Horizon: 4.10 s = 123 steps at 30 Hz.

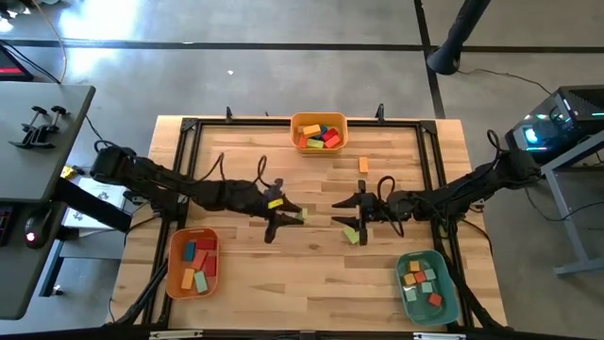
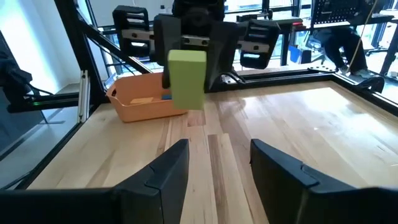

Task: Sort blocks by size
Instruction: Put the top green narrow rectangular block into the orange bin, then put the green narrow rectangular block into the orange bin

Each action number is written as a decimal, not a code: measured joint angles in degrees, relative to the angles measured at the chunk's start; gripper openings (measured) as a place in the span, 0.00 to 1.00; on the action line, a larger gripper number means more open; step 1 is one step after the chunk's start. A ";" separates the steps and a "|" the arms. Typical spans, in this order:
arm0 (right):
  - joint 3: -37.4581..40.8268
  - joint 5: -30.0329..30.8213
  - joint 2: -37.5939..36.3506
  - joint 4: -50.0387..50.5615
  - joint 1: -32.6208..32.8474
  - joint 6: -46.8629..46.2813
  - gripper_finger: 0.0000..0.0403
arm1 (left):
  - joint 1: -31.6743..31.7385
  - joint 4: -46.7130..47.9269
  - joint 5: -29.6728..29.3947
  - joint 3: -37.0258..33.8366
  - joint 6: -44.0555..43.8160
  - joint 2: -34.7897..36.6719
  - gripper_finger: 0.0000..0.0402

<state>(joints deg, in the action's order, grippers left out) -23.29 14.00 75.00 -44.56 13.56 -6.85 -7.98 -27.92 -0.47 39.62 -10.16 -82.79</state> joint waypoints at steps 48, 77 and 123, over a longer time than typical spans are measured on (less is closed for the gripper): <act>0.00 -0.63 0.00 -2.09 -1.97 2.82 0.41 | -51.59 87.76 -6.24 -0.60 -113.76 10.93 0.53; -2.43 17.95 0.10 34.11 14.25 -15.42 0.60 | -21.32 10.52 -49.81 -0.57 -5.03 4.68 0.58; -2.31 11.39 19.47 20.23 11.40 -0.78 0.22 | -11.15 -28.77 -29.53 -0.57 4.29 -23.75 0.58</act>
<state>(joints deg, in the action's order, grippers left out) -25.59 25.39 94.47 -24.33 24.97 -7.64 -19.14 -56.69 -30.00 39.05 -5.87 -106.54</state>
